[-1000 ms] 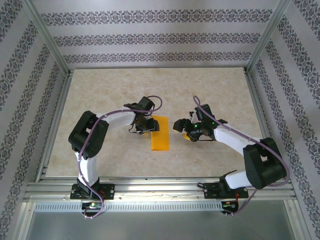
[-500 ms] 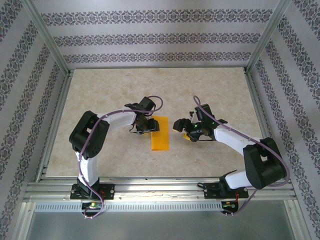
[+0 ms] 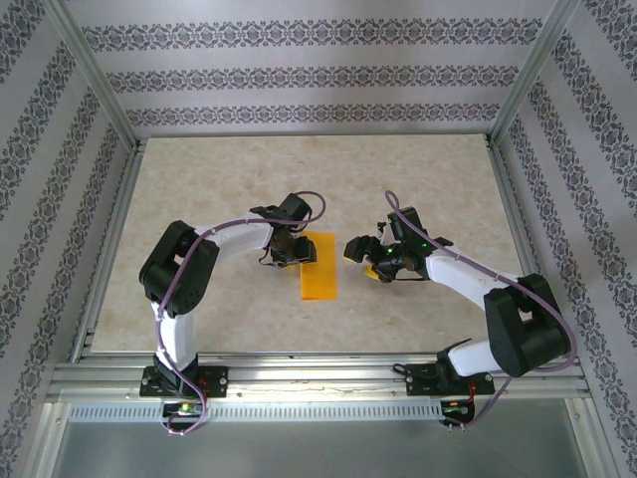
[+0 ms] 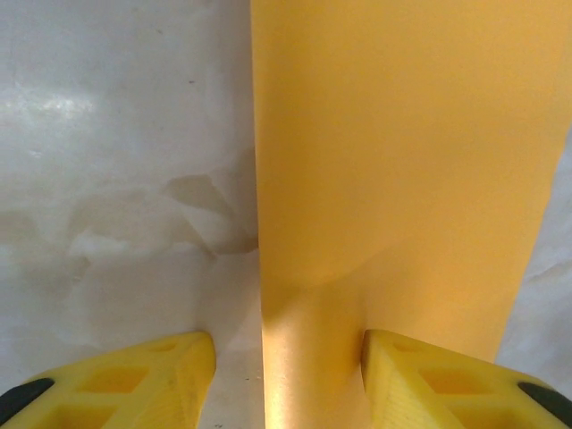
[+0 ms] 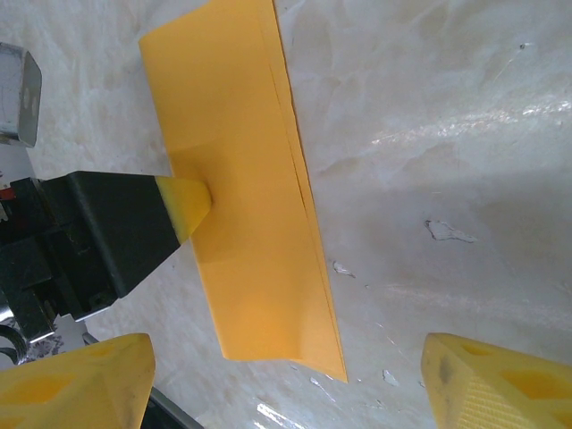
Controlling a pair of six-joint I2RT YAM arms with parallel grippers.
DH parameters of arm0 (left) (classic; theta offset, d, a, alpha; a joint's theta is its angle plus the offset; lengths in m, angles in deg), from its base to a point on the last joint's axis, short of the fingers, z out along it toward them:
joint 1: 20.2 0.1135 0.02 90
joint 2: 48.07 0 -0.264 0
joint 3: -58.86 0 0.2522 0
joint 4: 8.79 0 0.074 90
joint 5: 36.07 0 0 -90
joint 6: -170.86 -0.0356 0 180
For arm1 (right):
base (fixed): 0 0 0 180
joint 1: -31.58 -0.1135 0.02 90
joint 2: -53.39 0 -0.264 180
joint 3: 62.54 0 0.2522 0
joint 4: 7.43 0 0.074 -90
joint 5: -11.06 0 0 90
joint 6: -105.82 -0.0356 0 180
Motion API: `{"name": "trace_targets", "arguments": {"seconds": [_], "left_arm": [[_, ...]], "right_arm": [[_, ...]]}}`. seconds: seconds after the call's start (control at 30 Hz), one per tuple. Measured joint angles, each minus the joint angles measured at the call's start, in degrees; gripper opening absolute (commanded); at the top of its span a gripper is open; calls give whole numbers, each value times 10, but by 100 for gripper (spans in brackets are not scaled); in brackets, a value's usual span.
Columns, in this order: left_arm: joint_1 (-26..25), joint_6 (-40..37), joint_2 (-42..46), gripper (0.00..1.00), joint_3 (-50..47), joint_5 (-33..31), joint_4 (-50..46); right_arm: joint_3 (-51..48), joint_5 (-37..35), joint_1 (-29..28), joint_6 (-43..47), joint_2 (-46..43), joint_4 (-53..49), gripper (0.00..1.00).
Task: Fold a paper plane with a square sheet of paper (pick it up from the middle)
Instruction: First fold the square sheet of paper in half at the center of the table.
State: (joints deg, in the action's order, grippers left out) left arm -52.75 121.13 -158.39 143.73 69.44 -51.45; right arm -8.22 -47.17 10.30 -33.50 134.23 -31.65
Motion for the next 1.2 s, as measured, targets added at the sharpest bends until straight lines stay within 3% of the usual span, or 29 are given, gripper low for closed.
{"name": "trace_targets", "arguments": {"seconds": [0.4, 1.2], "left_arm": [[0, -4, 4, 55, -7, 9, 13], [-5, -35, -24, 59, 41, 0, -44]], "right_arm": [[0, 0, 0, 0, 0, 0, 80], [0, 0, 0, -2, 0, 0, 81]]}}
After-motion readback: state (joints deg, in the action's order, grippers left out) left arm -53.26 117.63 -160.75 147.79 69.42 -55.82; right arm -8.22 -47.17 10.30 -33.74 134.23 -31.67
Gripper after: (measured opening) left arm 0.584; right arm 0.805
